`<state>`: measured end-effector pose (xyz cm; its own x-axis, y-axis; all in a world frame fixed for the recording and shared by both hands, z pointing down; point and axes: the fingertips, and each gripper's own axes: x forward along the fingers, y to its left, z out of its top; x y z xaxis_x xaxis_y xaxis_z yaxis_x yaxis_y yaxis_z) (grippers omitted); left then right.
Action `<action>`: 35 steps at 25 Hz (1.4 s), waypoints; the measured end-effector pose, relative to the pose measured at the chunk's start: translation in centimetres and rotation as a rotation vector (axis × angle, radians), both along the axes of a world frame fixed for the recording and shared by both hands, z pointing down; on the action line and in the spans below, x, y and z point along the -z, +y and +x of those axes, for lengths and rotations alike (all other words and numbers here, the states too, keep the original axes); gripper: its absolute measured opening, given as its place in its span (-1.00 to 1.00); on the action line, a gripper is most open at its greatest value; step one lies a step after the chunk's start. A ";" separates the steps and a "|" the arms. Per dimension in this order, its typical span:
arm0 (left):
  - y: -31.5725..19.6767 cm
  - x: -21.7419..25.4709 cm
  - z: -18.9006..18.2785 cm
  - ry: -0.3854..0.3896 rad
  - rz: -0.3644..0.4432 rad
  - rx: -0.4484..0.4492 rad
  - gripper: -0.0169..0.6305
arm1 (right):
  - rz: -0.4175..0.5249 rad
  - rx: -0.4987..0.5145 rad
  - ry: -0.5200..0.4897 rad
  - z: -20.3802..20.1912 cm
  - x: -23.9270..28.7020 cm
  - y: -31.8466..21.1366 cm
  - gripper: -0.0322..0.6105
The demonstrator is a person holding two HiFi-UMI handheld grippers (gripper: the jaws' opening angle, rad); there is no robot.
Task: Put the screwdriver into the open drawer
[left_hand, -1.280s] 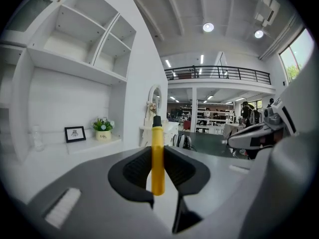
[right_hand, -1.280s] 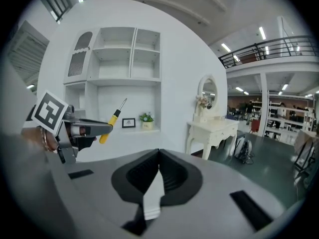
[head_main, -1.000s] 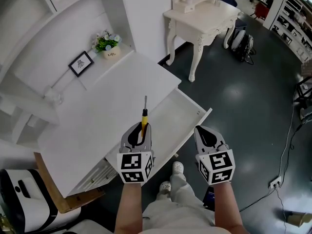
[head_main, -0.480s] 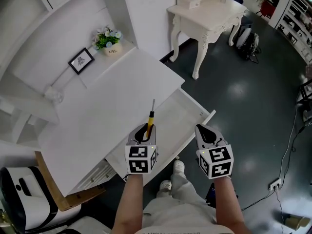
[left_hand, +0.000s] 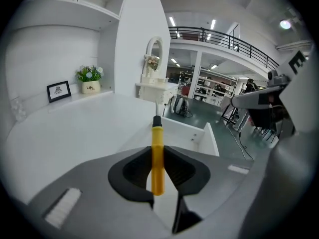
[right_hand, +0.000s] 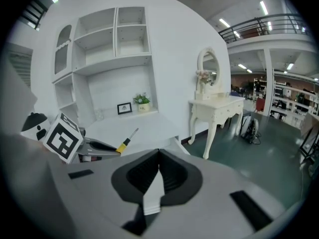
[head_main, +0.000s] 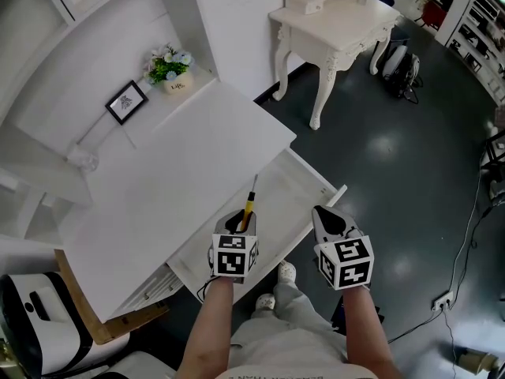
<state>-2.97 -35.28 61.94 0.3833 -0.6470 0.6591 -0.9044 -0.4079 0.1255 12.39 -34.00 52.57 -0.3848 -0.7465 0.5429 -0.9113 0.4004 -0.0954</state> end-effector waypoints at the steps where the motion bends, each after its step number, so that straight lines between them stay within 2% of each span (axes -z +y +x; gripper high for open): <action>1: 0.1 -0.6 0.1 -0.004 -0.015 -0.003 -0.70 | -0.004 0.000 -0.001 0.1 -0.2 -0.1 -0.88; 15: 0.5 -7.9 1.6 -0.044 -0.199 -0.037 -0.70 | -0.066 0.025 0.006 1.2 -2.5 -1.3 -0.88; 21: 0.7 -10.9 2.1 -0.038 -0.300 -0.029 -0.70 | -0.092 0.037 0.010 1.7 -3.5 -1.5 -0.88; 31: 1.0 -14.8 2.5 -0.069 -0.387 -0.055 -0.70 | -0.129 0.052 0.023 2.2 -5.1 -1.6 -0.88; 35: 1.3 -15.8 2.3 -0.089 -0.420 -0.036 -0.69 | -0.140 0.063 0.028 2.2 -5.5 -1.6 -0.88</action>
<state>-0.69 -34.03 77.74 0.3302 -0.3028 0.8940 -0.9054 -0.3693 0.2093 14.59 -35.56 58.06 -0.4120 -0.6375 0.6510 -0.8878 0.4417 -0.1293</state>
